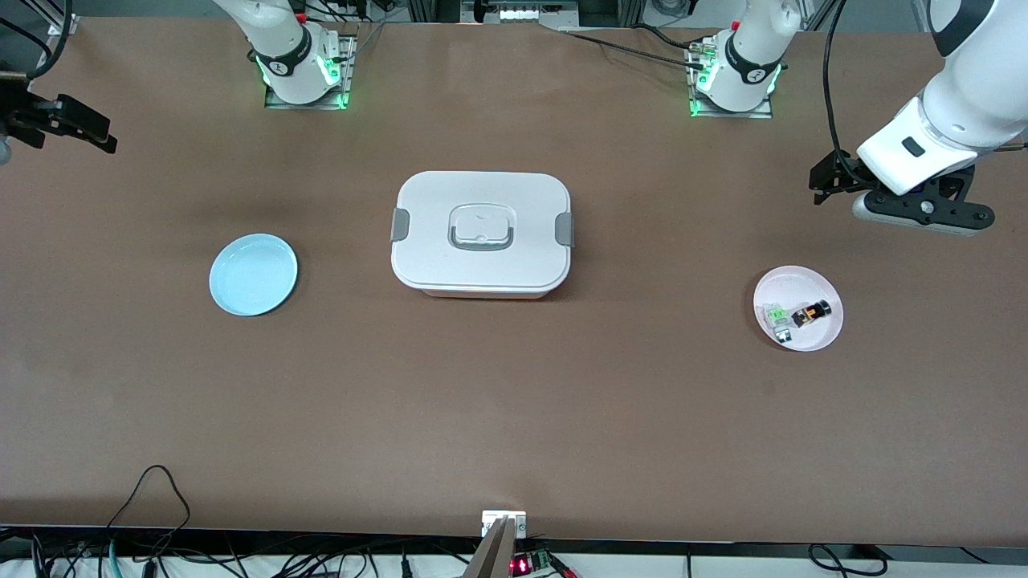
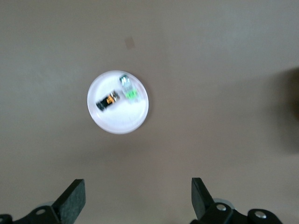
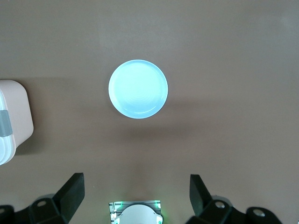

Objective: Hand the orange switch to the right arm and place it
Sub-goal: 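Move the left gripper down toward the pink dish, then lower the left gripper over the orange switch in the pink dish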

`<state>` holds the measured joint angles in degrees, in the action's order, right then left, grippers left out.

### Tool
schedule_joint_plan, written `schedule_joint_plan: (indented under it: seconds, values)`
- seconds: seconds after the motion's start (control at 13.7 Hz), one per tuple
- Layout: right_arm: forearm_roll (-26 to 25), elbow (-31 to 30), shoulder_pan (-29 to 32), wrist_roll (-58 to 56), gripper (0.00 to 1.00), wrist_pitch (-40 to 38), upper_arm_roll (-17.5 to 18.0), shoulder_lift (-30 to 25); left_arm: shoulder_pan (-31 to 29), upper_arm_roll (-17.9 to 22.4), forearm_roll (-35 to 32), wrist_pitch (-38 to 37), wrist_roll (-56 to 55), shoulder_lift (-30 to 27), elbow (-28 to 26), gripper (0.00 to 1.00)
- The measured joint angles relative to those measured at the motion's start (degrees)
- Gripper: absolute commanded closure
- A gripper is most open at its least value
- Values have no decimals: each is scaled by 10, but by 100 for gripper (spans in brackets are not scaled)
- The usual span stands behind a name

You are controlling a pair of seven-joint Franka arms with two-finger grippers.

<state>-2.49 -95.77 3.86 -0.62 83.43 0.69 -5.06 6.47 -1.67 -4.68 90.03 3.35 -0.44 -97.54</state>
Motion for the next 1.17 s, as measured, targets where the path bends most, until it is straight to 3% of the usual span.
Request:
schedule_joint_plan:
  seconds: [0.36,0.8,1.17]
  values:
    - [1,3,0,0,0,2,1,51,-1,0,1,-25,-5,32,9,0]
    - [30,6,-1,0,0,2,1,82,-42,2,1,-27,15,127,79,0]
    - [32,9,-3,0,0,1,1,82,-47,1,2,43,-68,153,72,0]
